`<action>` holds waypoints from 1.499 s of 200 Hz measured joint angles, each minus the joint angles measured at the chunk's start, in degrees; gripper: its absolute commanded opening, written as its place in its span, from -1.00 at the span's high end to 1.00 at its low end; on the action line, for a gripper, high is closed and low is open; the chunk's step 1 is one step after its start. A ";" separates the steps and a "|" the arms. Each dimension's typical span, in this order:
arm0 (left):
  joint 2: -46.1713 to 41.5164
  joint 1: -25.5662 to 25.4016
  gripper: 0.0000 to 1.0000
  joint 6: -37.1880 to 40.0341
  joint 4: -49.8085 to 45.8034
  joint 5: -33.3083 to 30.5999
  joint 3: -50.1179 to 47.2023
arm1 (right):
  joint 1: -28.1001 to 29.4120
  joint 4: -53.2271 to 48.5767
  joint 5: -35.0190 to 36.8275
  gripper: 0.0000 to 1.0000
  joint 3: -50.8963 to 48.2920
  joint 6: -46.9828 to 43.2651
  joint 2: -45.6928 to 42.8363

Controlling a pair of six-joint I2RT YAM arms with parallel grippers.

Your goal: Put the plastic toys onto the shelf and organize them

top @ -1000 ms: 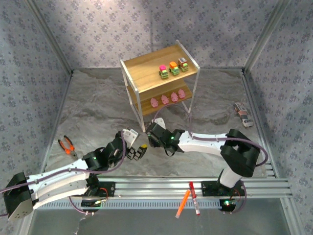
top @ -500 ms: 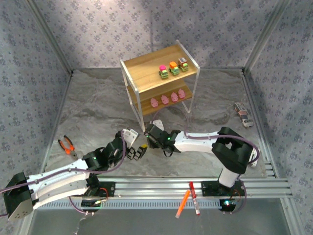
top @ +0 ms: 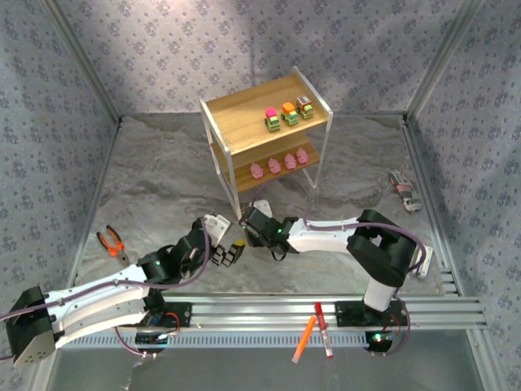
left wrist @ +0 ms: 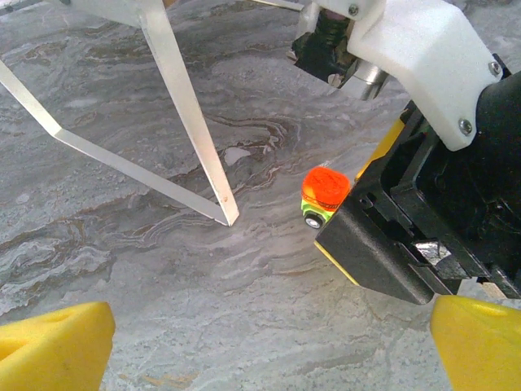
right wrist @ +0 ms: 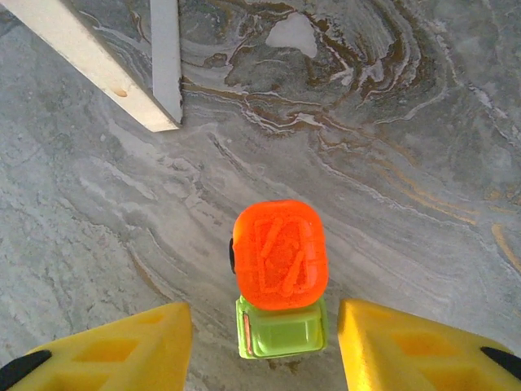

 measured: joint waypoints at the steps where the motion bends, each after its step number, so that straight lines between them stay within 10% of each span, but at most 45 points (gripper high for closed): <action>1: 0.02 0.00 -0.99 0.00 -0.02 0.00 0.00 | 0.00 0.00 0.00 -0.02 0.00 0.00 0.02; 300: 0.68 0.37 -0.99 0.00 0.04 0.02 0.55 | -0.90 -0.81 1.11 0.24 1.60 -2.60 4.15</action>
